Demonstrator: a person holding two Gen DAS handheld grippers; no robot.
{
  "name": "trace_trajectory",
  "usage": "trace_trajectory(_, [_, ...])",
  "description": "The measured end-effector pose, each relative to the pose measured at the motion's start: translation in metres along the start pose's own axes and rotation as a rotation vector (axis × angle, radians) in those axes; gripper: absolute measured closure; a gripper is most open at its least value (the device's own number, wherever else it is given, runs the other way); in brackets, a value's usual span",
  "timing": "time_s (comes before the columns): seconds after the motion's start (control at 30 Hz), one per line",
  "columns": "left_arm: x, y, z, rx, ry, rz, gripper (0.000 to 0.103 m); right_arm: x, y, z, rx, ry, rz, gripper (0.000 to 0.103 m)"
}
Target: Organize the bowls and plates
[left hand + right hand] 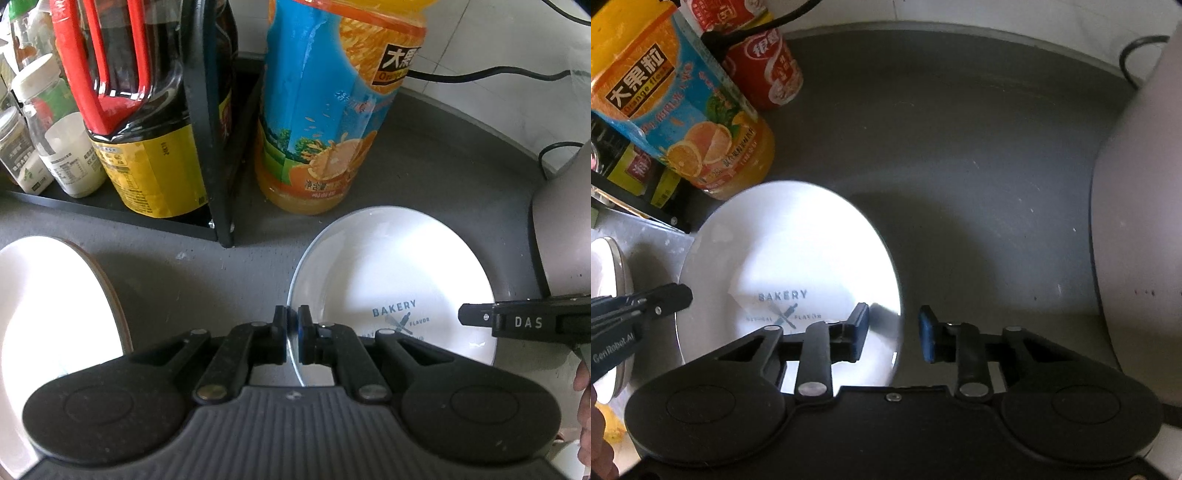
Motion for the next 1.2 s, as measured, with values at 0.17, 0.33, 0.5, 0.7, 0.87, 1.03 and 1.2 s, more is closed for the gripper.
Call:
trace_trajectory(0.17, [-0.003,-0.002,0.003,-0.02,-0.008,-0.015,0.097,-0.002,-0.002,-0.004,0.019,-0.002,-0.002,0.08])
trace_trajectory(0.33, [-0.005,-0.005,0.001,-0.005,0.004,-0.033,0.097,0.0,0.0,-0.002,0.014,-0.009,-0.009,0.081])
trace_trajectory(0.5, [-0.005,-0.005,-0.007,0.037,0.016,-0.054,0.098,0.004,0.006,-0.004,0.011,-0.035,0.01,0.084])
trace_trajectory(0.7, [-0.001,0.002,-0.017,0.056,0.037,-0.075,0.098,0.011,0.014,-0.014,0.031,-0.035,0.027,0.085])
trace_trajectory(0.87, [0.008,0.008,-0.023,0.063,0.041,-0.065,0.098,0.02,0.018,-0.023,0.033,-0.047,0.046,0.085])
trace_trajectory(1.03, [0.021,0.008,-0.031,0.076,0.037,-0.046,0.098,0.028,0.02,-0.034,0.041,-0.058,0.057,0.085])
trace_trajectory(1.2, [0.037,0.008,-0.043,0.09,0.026,-0.019,0.099,0.039,0.023,-0.051,0.063,-0.074,0.072,0.086])
Point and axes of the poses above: each gripper's, at about its wrist camera, not at the fingertips, and x roughly against the way its jaws point, z to its right, y to its underside, the point moved 3 cm from there along -x, roughly the way its jaws point, and after that the axes turned 2 degrees about -x, right-handed, at the moved point
